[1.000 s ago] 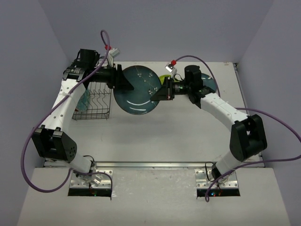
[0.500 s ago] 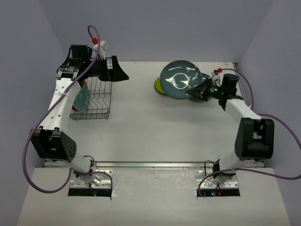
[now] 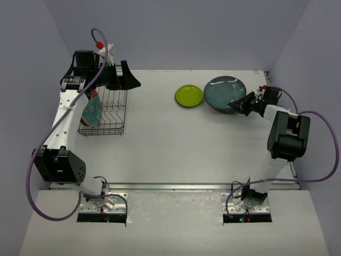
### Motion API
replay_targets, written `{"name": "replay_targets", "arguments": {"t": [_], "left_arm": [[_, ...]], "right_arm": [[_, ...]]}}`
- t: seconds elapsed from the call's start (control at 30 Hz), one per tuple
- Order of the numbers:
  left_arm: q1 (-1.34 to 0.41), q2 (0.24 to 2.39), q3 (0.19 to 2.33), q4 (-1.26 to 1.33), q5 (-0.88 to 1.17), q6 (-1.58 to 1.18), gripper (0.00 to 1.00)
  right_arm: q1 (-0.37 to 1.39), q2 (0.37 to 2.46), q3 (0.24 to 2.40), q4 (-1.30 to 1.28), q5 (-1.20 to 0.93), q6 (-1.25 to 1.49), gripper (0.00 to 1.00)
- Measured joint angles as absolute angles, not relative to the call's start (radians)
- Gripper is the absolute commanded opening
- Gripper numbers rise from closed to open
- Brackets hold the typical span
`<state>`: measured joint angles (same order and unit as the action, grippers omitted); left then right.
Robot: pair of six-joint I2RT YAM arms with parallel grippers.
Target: Unload the plates from the dish rack
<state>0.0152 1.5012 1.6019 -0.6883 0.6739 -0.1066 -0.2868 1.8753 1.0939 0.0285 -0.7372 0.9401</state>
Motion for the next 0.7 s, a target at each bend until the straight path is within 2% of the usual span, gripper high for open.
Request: {"name": "replay_targets", "arguments": {"t": [0.7], "left_arm": [[0.039, 1.499, 1.554, -0.668, 0.672, -0.106, 1.0]], "right_arm": [[-0.292, 2.083, 1.257, -0.02, -0.684, 0.923, 0.01]]}}
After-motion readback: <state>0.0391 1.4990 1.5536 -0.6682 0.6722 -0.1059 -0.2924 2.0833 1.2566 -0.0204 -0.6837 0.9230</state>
